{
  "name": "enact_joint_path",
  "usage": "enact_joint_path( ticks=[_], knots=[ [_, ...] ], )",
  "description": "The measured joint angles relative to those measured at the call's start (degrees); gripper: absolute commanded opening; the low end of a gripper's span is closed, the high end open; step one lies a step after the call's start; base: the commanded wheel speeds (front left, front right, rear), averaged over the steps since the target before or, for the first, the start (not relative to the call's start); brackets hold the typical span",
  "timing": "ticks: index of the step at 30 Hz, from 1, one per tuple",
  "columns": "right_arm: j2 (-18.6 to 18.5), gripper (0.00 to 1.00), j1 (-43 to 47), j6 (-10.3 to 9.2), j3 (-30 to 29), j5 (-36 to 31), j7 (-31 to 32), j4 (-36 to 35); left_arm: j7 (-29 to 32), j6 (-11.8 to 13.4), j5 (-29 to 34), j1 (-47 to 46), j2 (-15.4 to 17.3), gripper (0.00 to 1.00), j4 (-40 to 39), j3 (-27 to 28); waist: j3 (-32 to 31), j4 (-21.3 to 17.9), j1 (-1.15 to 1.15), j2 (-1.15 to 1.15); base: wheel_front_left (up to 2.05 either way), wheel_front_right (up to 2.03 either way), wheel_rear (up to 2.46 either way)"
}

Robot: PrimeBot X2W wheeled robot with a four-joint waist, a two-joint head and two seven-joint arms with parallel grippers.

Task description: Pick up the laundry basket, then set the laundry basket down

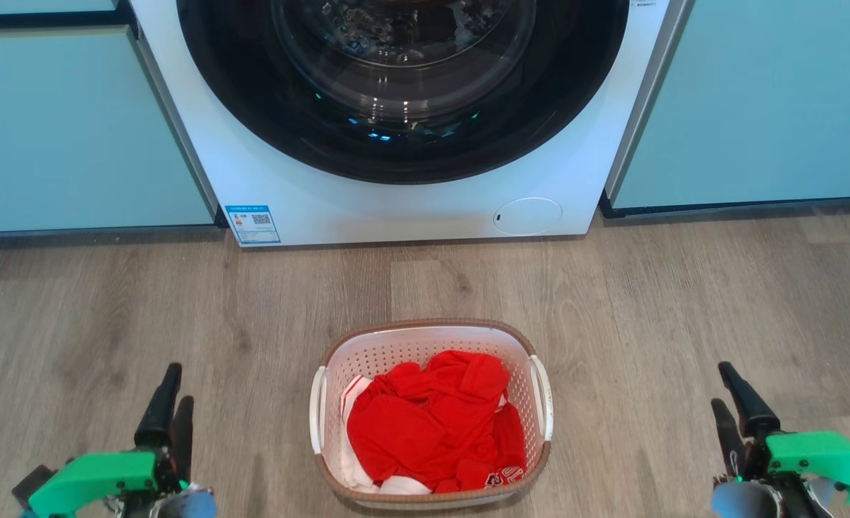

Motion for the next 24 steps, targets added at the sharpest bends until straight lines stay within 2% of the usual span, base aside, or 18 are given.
enact_joint_path(
  ticks=[11, 24],
  knots=[
    [0.0, 1.00, -0.9, 0.00, -1.4, -7.7, -2.0, -3.7, -1.7, 0.0, 3.2, -0.7, 0.0, 1.00, -1.4, 0.3, 0.2, 0.1, 0.00, 0.00, 0.00, 0.00, 0.00],
    [0.0, 1.00, -2.8, 0.00, 1.7, -22.6, -4.1, -10.2, -4.1, 0.0, 12.6, -1.5, 0.0, 1.00, -6.2, 0.3, 0.5, 0.4, 0.00, 0.00, 0.00, 0.00, 0.00]
  ],
)
